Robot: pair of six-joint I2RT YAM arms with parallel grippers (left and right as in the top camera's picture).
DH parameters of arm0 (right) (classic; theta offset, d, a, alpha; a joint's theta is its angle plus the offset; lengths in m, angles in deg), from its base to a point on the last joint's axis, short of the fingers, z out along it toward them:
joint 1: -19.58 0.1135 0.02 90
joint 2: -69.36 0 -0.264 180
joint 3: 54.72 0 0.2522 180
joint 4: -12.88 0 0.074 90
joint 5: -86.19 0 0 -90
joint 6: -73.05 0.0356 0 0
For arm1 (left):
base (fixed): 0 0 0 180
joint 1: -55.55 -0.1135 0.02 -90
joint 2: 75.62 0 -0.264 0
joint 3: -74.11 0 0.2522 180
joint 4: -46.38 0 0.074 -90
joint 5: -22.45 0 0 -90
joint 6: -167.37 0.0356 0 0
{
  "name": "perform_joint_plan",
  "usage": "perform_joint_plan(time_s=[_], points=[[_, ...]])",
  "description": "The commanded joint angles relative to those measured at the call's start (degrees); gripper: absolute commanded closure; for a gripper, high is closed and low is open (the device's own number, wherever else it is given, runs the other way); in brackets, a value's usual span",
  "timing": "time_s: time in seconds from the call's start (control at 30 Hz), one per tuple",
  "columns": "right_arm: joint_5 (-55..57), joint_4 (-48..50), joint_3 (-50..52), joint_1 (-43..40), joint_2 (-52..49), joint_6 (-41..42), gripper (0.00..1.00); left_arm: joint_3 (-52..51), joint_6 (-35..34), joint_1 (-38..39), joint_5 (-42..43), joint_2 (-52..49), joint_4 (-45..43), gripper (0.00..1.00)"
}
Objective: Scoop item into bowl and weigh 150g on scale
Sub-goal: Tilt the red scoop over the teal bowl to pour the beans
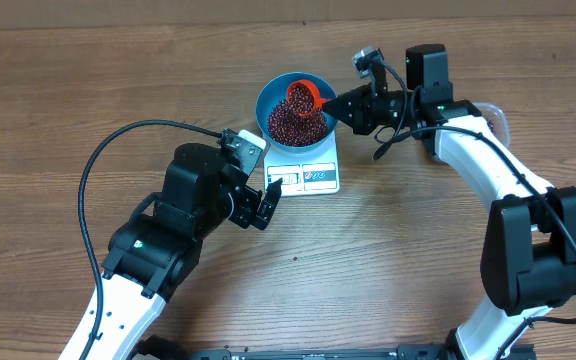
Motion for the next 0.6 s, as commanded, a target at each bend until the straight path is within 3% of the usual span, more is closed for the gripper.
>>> perform_joint_plan(time_s=[0.0,0.57], points=[[3.5,0.6,-0.2,0.1,-0.4,-3.0,0.96,1.2,-0.6,-0.1,0.4,-0.3,0.0,0.00],[3.8,0.7,-0.2,0.1,-0.4,-13.0,0.96,1.2,-0.6,-0.1,0.4,-0.3,-0.1,0.00]])
